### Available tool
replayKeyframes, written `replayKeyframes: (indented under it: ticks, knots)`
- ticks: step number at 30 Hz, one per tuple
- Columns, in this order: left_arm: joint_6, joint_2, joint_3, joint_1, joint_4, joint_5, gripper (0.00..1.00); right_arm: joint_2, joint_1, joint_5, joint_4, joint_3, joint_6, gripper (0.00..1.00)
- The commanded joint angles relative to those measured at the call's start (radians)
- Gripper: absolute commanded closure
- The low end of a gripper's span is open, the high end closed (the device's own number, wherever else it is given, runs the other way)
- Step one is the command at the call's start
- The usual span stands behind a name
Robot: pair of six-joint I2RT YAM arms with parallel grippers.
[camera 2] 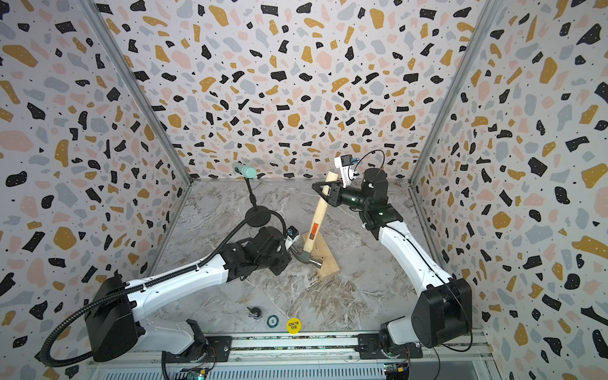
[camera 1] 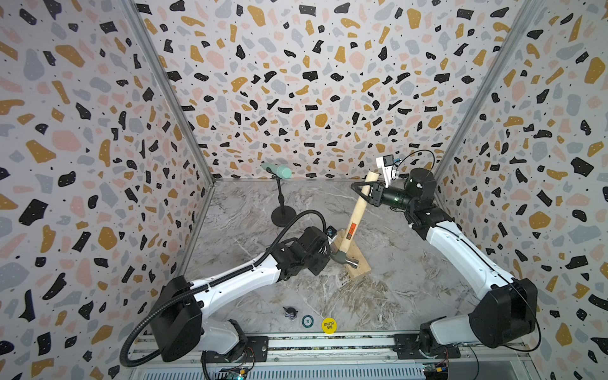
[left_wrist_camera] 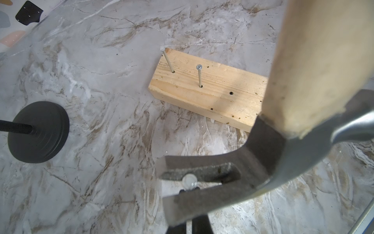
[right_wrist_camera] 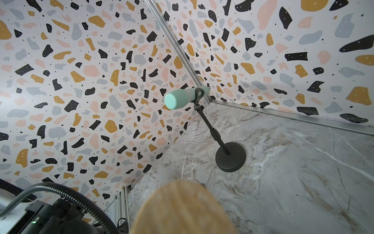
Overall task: Use a claw hammer to pull out a nail
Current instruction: Pick up the nail with the hammer.
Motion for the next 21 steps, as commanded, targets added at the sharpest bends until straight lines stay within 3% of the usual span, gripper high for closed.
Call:
replayKeyframes:
  ticks: [1, 21]
  knots:
    - [0.005, -0.015, 0.005, -0.003, 0.006, -0.004, 0.99, -0.033, 0.005, -0.025, 0.052, 0.033, 0.055, 1.00]
    - [-0.004, -0.034, 0.006, 0.032, 0.012, -0.015, 1.00, -0.090, -0.004, -0.006, 0.007, -0.019, 0.015, 1.00]
